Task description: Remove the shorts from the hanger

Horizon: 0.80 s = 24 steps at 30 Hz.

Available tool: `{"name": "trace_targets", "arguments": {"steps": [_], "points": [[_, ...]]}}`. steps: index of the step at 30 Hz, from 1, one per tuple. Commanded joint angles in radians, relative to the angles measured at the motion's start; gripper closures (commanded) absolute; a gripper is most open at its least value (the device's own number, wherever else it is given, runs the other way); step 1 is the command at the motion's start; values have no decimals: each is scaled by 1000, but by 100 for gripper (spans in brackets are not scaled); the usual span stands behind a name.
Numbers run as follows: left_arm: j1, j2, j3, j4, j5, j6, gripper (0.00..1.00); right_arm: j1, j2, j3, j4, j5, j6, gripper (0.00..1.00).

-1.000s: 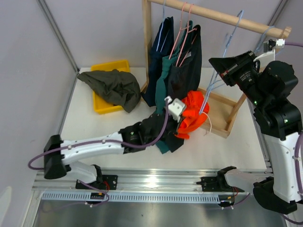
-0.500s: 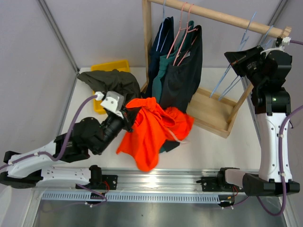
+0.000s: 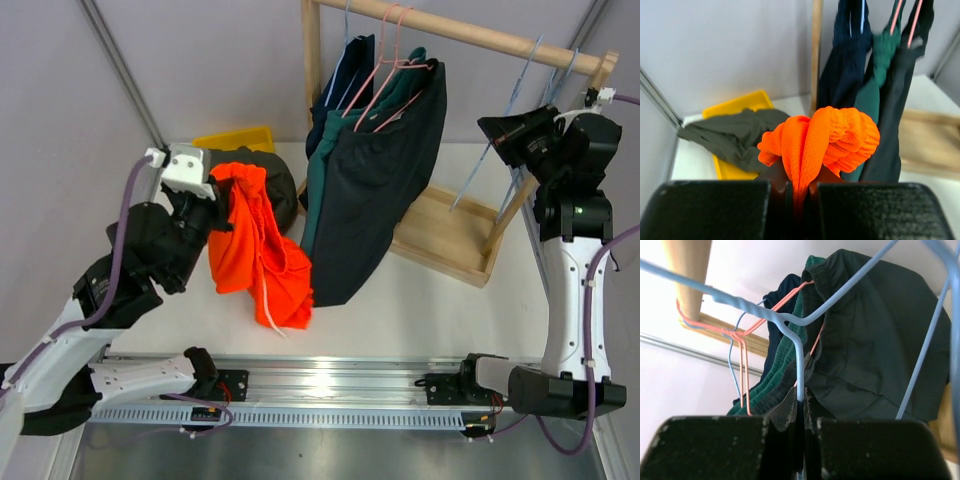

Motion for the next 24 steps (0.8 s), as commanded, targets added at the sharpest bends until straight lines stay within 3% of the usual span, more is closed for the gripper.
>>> {"name": "trace_targets", "arguments": {"steps": [1,3,4,5,6,7,12,18,20,24], "points": [[54,28,130,59,41,117,100,-9,-97,-6,14,-27,-14,100],[91,75,208,59,74,134,100,-10,-121,-21,10,-30,-20,75],[150,95,232,55,103,141,100,-10,-139,-23,0,-29,-24,58],[187,141,277,49,135,137,100,-10,-148,-23,-6,-29,-25,18],[224,167,329,21,222,129,100,-12,-156,-23,-13,-27,-33,4],[308,195,357,7,263,106,100,-12,-168,-22,-25,-26,-37,1],[524,389,576,-25,439,86,100,-12,-208,-35,-54,-18,-68,1],[761,650,866,-14,550,11,100,-13,-268,-100,-72,-27,-103,1],[804,791,1006,-10,588,-6,100,-13,-282,-146,-62,-38,-100,0],[871,956,1073,67,604,-46,100,-13,-306,-210,-56,-70,-103,1]]}}
